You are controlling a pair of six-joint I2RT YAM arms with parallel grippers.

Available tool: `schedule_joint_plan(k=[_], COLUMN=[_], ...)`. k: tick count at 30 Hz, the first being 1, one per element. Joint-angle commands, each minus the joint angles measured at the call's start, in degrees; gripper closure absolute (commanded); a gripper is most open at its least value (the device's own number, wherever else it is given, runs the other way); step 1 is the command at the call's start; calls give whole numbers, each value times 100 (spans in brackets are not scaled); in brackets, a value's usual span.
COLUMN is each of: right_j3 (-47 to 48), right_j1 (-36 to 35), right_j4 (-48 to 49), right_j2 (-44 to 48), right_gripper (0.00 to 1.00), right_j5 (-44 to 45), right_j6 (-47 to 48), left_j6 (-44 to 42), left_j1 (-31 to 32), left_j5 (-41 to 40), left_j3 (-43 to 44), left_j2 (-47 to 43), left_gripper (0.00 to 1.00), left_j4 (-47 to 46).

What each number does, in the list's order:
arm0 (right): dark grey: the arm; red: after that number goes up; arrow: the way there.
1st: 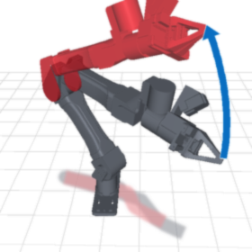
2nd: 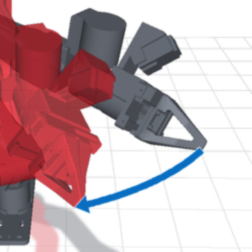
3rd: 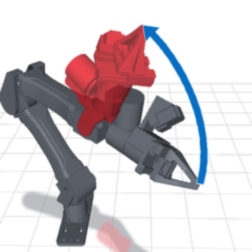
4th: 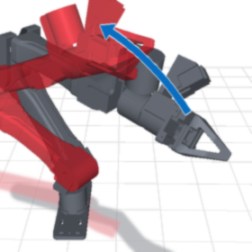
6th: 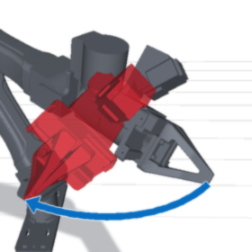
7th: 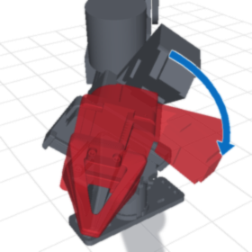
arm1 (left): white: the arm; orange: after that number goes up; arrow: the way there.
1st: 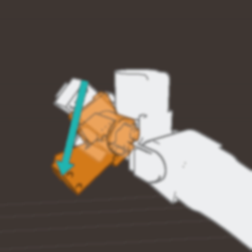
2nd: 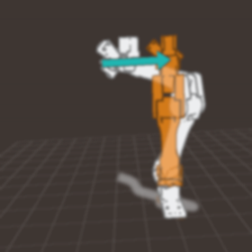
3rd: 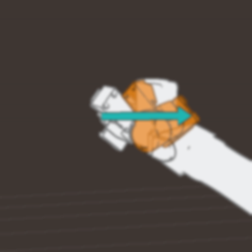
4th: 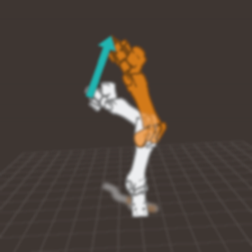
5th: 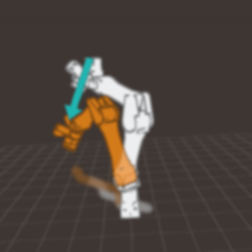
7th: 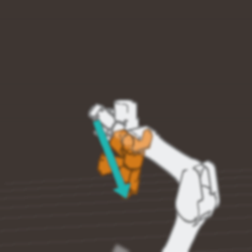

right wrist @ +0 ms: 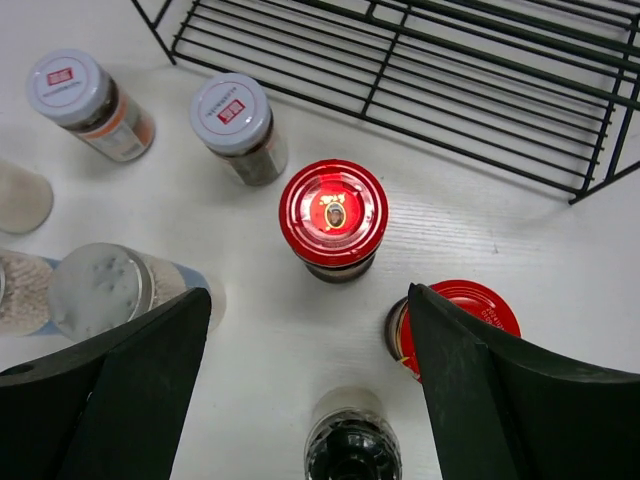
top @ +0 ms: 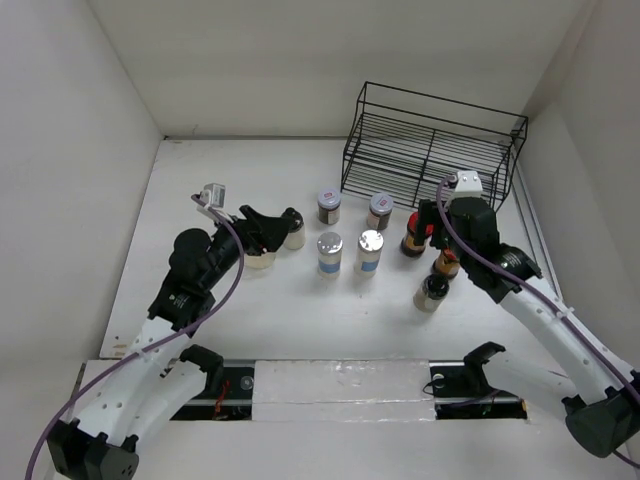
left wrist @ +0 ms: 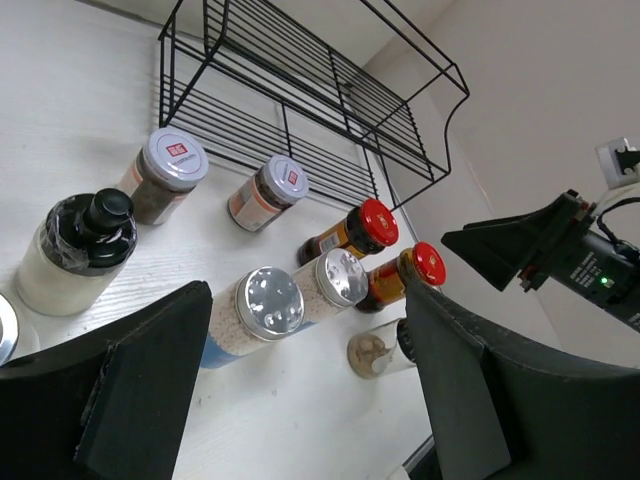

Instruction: Organize the condiment bottles

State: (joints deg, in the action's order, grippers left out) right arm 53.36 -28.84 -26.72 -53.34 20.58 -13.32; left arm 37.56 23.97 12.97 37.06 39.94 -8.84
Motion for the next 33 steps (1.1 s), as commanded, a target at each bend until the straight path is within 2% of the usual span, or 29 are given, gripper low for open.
schedule_joint_plan(k=[1, 5, 9, 11, 15, 24, 28, 33], right_j3=[-20, -37, 16, 16, 69, 191, 333, 579], right_j1=[176, 300, 432, 572, 625, 756, 871, 942], right_j4=[396, 483, 431, 484, 484, 1010, 1212, 1388], right_j2=[-141, -378, -659, -869, -1213, -2127, -2540, -2980], right_gripper=[15, 16, 12, 10, 4, 1, 3, 12], right_j5=[52, -71, -72, -141, -370, -590, -643, -800], right_j6=[-153, -206, -154, -100, -48, 67, 128, 128], left_j6=[23, -30, -30, -143, -302, -531, -583, -890], left_j1=[12, 12, 12, 12, 12, 72, 73, 293], left_j5=[48, -110, -278, -278, -339, 381, 469, 66], left_j3=[-94, -383, -849, -1076, -1219, -1219, -1219, -1438], left_j2=[-92, -92, -92, -92, 118, 944, 805, 59], left_gripper=[26, 28, 43, 46, 46, 46, 46, 44], left_j4=[-575, -793, -1276, -1470, -1945, -2385, -2385, -2447])
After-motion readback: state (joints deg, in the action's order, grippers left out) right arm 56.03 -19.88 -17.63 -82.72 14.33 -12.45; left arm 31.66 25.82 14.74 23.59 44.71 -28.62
